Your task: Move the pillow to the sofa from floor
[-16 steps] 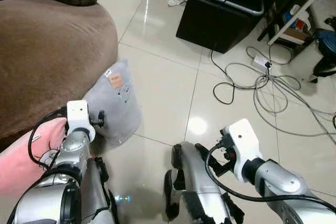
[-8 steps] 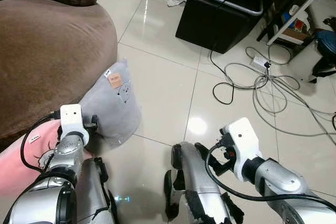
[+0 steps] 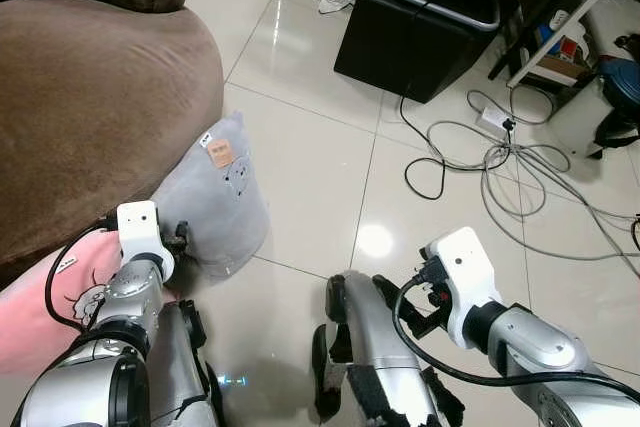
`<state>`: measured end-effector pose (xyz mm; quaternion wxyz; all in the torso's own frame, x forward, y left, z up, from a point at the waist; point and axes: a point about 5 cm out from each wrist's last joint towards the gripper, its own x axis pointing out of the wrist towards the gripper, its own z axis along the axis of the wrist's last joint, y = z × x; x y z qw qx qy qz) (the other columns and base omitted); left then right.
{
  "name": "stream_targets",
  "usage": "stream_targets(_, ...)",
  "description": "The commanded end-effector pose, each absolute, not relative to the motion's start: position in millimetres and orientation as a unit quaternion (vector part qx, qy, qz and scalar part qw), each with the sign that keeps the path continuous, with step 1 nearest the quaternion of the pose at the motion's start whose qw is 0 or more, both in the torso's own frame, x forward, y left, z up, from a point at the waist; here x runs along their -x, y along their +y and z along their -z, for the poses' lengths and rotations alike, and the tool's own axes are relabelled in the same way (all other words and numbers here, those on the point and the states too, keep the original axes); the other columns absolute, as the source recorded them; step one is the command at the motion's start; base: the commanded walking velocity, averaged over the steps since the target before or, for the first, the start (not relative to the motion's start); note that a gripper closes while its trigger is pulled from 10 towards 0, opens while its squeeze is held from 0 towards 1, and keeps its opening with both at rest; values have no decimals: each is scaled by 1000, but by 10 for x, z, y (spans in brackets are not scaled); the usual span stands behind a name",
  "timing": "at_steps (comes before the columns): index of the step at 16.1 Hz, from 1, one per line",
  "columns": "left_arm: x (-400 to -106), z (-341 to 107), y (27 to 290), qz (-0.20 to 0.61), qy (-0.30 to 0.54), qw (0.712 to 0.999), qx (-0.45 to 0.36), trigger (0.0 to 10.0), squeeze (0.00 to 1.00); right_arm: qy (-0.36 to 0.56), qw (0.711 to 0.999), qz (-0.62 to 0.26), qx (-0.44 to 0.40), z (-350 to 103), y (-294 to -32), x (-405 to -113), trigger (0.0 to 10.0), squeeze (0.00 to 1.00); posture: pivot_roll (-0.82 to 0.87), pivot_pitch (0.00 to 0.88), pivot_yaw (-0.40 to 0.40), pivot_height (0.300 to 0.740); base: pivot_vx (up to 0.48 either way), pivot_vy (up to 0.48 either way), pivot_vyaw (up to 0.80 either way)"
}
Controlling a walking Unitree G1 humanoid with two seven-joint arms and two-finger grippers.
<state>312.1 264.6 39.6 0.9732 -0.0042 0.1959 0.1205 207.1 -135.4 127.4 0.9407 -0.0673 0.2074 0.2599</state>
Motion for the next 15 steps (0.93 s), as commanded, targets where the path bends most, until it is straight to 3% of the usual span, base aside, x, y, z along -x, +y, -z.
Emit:
stream_targets(1,-3042,-274,2594,-113,217,969,13,0,0,211,940,-258,69,-1289,-1392,-2032,10000,0,-221,249,-229,547,0,0,0)
stream_targets(15,-3009,-293,2704,-129,214,968,-1,0,0,216,938,-262,65,-1273,-1384,-2006,10000,0,-216,250,-233,547,0,0,0)
